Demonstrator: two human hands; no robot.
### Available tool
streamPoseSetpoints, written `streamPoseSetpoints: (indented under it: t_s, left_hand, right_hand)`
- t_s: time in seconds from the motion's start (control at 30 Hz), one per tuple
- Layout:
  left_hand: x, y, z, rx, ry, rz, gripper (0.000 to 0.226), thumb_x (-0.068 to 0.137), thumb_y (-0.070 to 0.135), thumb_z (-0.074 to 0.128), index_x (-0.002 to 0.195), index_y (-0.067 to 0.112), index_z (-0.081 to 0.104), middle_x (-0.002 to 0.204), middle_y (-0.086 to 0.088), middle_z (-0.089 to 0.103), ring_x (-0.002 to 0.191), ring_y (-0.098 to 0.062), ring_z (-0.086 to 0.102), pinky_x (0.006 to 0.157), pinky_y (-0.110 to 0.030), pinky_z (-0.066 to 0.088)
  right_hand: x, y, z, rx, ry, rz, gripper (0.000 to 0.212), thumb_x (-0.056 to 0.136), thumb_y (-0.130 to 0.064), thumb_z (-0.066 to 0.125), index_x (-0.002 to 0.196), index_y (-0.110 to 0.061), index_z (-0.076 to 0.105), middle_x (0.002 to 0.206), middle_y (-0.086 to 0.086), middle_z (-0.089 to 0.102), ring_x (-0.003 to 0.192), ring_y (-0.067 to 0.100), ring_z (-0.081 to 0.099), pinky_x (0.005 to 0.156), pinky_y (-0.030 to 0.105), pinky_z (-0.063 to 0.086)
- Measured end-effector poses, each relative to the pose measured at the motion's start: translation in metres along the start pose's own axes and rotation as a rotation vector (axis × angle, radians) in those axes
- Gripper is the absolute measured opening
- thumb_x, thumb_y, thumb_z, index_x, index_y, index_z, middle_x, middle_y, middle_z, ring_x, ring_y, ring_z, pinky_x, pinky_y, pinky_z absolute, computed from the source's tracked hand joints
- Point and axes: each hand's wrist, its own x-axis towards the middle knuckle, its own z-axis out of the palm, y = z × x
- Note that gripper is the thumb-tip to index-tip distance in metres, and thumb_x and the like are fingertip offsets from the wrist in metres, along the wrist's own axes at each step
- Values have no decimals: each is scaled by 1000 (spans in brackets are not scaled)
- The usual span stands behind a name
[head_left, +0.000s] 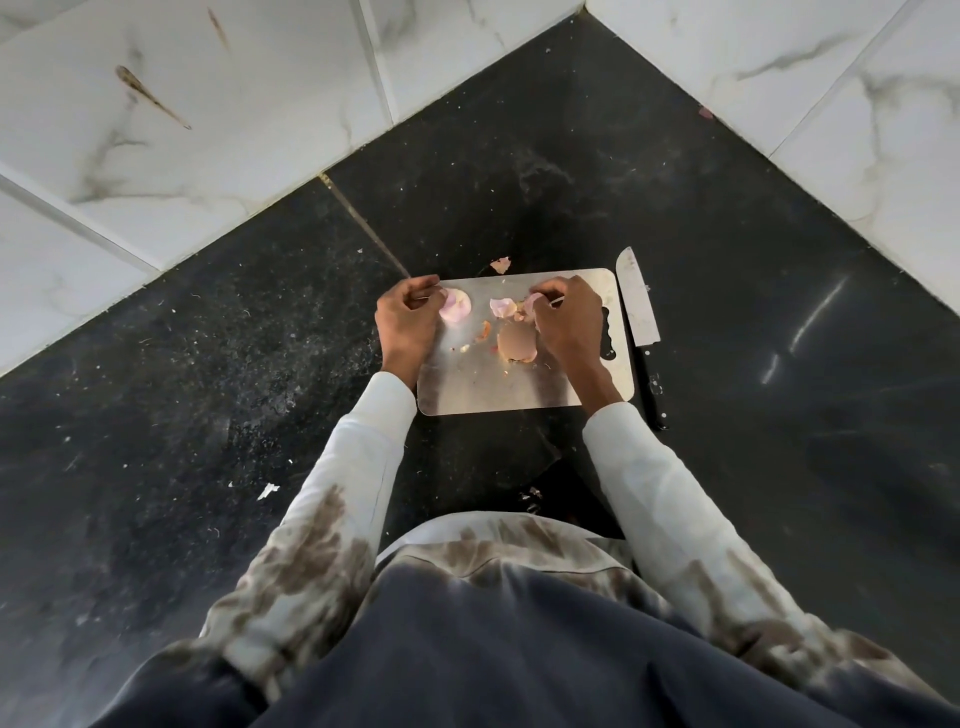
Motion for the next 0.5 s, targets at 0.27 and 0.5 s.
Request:
streamPoseSetpoints:
  t_s: [0.27, 0.5]
  left_hand:
    - [4, -6, -7, 3, -38, 33, 29, 94, 10, 80, 123, 14, 78, 110, 3, 80, 101, -6, 76, 92, -20, 61]
    - [9, -4, 1, 56, -2, 62, 26, 95, 9, 77, 121, 15, 79, 108, 7, 78, 96, 6, 71, 81, -4, 52]
  right_hand:
    - [-1, 1, -1, -74, -42, -48, 12, 97, -19, 73, 108, -16, 78, 111, 0, 73, 90, 9, 61, 81, 12, 44]
    - [-3, -3, 4, -37, -46, -46, 12, 97, -17, 71, 105, -14, 80, 107, -2, 72, 93, 11, 65, 82, 17, 51]
